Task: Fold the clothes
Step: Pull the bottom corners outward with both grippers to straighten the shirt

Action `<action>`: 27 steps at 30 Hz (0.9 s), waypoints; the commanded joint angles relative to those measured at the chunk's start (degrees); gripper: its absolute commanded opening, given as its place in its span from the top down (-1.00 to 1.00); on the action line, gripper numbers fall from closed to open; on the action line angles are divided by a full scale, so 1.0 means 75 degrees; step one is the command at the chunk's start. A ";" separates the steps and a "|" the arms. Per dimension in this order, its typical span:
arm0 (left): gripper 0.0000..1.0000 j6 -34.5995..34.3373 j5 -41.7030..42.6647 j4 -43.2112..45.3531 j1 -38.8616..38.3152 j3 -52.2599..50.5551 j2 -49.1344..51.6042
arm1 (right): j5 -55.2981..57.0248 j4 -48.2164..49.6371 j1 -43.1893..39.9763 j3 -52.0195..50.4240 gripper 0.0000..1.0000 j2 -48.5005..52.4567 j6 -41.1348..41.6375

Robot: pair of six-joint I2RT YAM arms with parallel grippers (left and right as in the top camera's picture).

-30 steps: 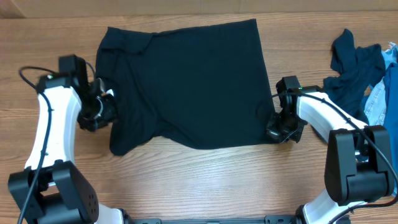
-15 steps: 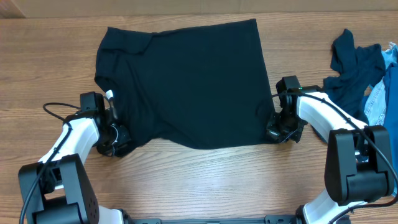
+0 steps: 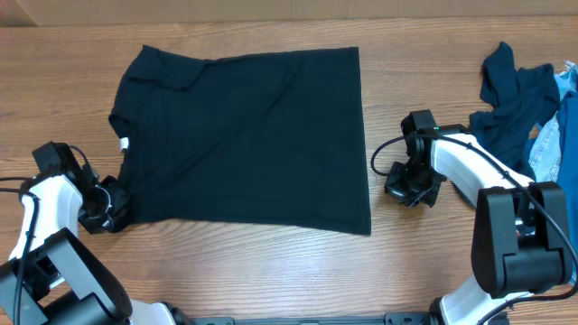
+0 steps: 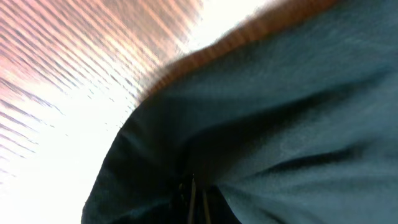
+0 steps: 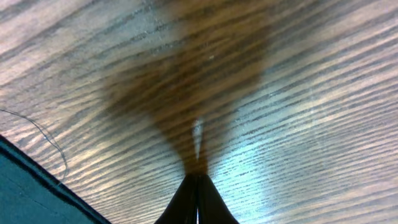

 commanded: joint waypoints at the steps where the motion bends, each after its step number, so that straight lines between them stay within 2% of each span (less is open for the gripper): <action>1: 0.88 0.0335 0.0201 -0.0105 0.0041 0.0335 0.0052 | -0.1556 0.0277 -0.0003 -0.0009 0.92 -0.0207 -0.1472; 5: 0.89 0.0341 0.0198 -0.0245 0.0041 0.0335 0.0052 | -0.2964 0.0391 0.0254 0.0125 0.91 -0.0446 -0.2678; 6: 0.88 0.0341 0.0198 -0.0265 0.0041 0.0335 0.0052 | -0.2920 0.0353 0.0321 0.0125 0.74 -0.0495 -0.2681; 9: 0.88 0.0341 0.0192 -0.0300 0.0041 0.0335 0.0052 | -0.2923 0.0163 0.0356 0.0050 0.00 -0.0472 -0.2649; 11: 0.89 0.0347 0.0189 -0.0329 0.0041 0.0335 0.0052 | -0.2894 0.0169 0.0353 -0.0122 -0.13 -0.0463 -0.2515; 13: 0.89 0.0347 0.0192 -0.0356 0.0041 0.0335 0.0052 | -0.2897 0.0160 0.0353 -0.0335 -0.15 -0.0396 -0.2413; 19: 0.89 0.0458 0.0192 -0.0388 0.0041 0.0335 0.0052 | -0.3077 0.0122 0.0353 -0.1274 -0.10 -0.0388 -0.1851; 25: 0.90 0.0463 0.0189 -0.0440 0.0041 0.0335 0.0052 | -0.3471 0.0064 0.0353 -0.1355 0.92 -0.0388 -0.1848; 27: 0.90 0.0460 0.0189 -0.0440 0.0041 0.0335 0.0052 | -0.3465 0.0044 0.0353 -0.1352 0.92 -0.0391 -0.1851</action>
